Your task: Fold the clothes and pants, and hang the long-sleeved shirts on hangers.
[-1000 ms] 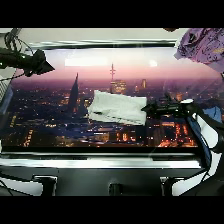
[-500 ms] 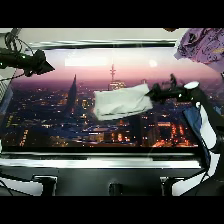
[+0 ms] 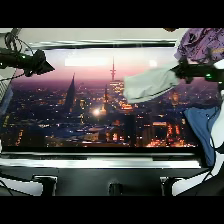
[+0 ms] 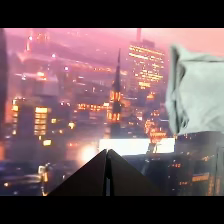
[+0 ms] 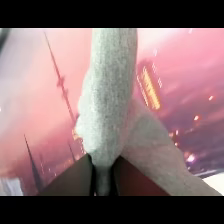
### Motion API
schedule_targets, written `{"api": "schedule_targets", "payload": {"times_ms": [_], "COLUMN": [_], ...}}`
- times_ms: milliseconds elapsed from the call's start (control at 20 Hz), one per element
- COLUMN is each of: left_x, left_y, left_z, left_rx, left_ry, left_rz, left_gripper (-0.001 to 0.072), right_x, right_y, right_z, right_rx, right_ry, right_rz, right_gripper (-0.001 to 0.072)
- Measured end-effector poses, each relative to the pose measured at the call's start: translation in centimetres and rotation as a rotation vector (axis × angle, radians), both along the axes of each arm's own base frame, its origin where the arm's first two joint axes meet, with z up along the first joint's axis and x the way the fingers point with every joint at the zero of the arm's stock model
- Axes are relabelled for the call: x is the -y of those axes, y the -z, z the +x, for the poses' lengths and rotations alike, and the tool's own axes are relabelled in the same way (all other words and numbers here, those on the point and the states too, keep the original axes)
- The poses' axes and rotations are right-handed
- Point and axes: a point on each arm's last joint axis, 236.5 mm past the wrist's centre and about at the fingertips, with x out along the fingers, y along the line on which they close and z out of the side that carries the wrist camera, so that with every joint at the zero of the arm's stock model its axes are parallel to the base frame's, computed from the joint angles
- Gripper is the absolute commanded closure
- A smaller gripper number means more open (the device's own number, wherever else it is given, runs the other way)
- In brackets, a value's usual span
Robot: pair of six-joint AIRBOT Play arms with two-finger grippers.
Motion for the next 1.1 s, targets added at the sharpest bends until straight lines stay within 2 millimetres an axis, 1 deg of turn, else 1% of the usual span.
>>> {"api": "schedule_targets", "payload": {"times_ms": [150,250,350,450,650,850,1000,1100], "left_x": [0.0,0.0,0.0,0.0,0.0,0.0,0.1,0.2], "left_y": [0.0,0.0,0.0,0.0,0.0,0.0,-0.1,-0.1], "left_z": [0.0,0.0,0.0,0.0,0.0,0.0,0.0,-0.1], "left_rx": [-0.002,-0.006,-0.008,-0.009,-0.012,-0.015,-0.014,-0.015], "left_ry": [-0.002,-0.008,-0.012,-0.013,-0.017,-0.021,-0.02,-0.017], "left_rz": [-0.002,-0.006,-0.008,-0.009,-0.012,-0.014,-0.019,-0.025], "left_gripper": [0.0684,0.0684,0.0684,0.0684,0.0684,0.0684,0.0684,0.0684], "right_x": [5.3,8.5,11.2,13.3,16.1,18.1,18.8,18.8], "right_y": [-2.4,-3.8,-5.1,-6.3,-8.4,-10.7,-11.6,-11.4], "right_z": [-0.1,-0.5,-1.1,-1.8,-3.7,-6.1,-8.0,-9.5], "right_rx": [0.026,0.036,0.047,0.051,0.032,0.016,-0.012,-0.063], "right_ry": [0.136,0.229,0.319,0.405,0.561,0.712,0.777,0.797], "right_rz": [0.024,0.041,0.058,0.075,0.096,0.085,0.062,0.033], "right_gripper": [0.068,0.068,0.068,0.068,0.068,0.068,0.0681,0.068]}}
